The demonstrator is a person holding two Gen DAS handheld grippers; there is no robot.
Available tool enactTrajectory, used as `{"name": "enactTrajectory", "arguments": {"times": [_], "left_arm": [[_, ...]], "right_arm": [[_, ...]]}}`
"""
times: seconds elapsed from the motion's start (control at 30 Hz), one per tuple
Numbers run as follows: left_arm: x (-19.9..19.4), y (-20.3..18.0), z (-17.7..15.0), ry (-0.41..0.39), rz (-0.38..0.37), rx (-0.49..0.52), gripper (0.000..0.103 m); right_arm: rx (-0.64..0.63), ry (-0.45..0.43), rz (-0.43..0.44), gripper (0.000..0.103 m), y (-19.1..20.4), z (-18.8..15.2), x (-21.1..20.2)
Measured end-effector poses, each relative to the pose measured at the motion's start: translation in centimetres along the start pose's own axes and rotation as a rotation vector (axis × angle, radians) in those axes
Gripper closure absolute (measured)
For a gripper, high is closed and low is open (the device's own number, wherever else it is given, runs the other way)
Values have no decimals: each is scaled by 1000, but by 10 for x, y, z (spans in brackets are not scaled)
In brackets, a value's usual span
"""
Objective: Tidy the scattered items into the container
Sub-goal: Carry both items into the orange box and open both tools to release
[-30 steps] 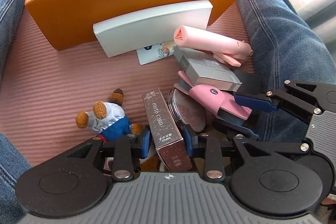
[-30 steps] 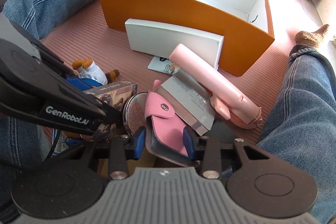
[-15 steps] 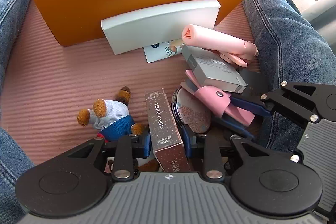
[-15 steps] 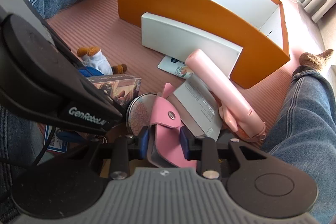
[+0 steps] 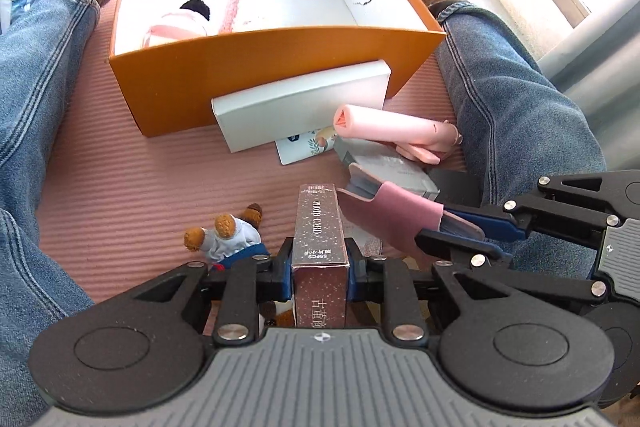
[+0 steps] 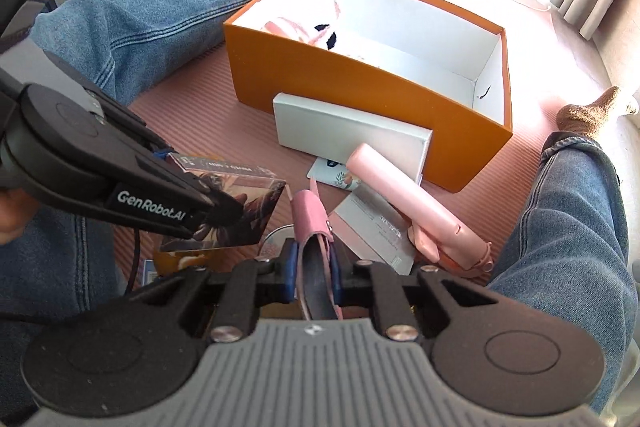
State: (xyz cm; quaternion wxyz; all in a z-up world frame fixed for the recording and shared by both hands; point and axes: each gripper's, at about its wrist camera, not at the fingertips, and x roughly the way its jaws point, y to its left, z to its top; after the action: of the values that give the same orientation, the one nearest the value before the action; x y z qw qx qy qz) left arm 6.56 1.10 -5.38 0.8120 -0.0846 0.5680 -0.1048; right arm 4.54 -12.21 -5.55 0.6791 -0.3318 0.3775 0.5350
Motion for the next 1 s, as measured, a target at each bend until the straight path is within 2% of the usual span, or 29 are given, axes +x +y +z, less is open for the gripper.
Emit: {"name": "enactTrajectory", "arguments": {"times": [0.3, 0.57, 0.77, 1.0], "left_arm": [[-31, 1, 22, -111, -20, -18, 76], [-58, 5, 66, -243, -23, -1, 76], [-63, 18, 105, -327, 16, -15, 76], [-43, 55, 149, -380, 55, -81, 76]], "right_arm": [[62, -114, 9, 85, -14, 22, -37], [102, -259, -8, 85, -40, 66, -54], [176, -338, 23, 85, -62, 109, -39], [255, -365, 63, 85, -76, 157, 11]]}}
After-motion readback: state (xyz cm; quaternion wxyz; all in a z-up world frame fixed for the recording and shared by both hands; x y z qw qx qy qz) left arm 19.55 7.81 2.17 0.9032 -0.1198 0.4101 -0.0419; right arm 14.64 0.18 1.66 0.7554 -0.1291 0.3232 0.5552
